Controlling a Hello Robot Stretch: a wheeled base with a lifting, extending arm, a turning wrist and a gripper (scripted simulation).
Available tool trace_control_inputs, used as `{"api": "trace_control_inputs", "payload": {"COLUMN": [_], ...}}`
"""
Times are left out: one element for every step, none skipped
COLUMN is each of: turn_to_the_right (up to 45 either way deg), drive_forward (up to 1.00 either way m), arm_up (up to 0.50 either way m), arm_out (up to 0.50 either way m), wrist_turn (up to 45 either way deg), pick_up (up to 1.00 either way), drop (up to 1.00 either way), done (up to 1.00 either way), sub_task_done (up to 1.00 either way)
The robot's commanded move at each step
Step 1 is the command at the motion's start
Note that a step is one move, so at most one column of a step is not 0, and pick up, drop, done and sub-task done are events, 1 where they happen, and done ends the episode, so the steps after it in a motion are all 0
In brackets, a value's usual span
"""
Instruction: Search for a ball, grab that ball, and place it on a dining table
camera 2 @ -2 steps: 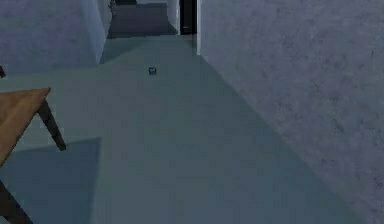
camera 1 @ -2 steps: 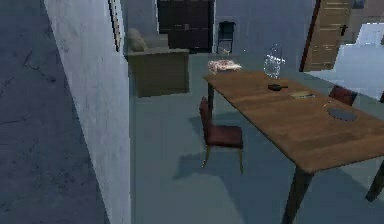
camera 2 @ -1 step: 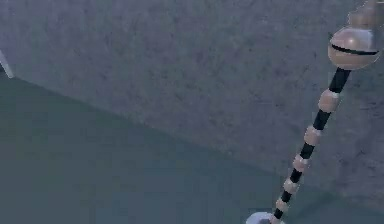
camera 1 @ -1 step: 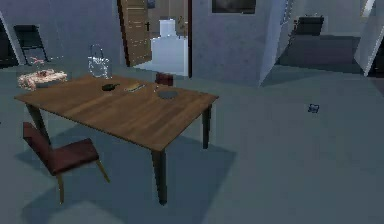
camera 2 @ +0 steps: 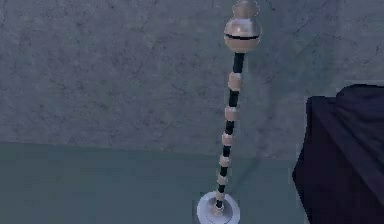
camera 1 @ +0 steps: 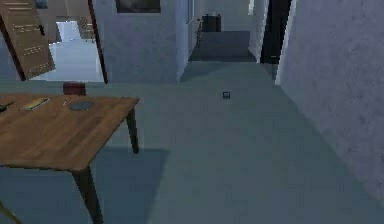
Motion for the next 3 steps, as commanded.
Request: {"api": "trace_control_inputs", "payload": {"turn_to_the_right": [0.0, 3.0, 0.0], "drive_forward": [1.0, 0.0, 1.0], "arm_up": [0.0, 0.0, 0.0], "arm_out": [0.0, 0.0, 0.0], "wrist_turn": [0.0, 0.0, 0.0], "pick_up": [0.0, 0.0, 0.0], "drop": [0.0, 0.0, 0.0], "done": [0.0, 0.0, 0.0], "sub_task_done": [0.0, 0.0, 0.0]}}
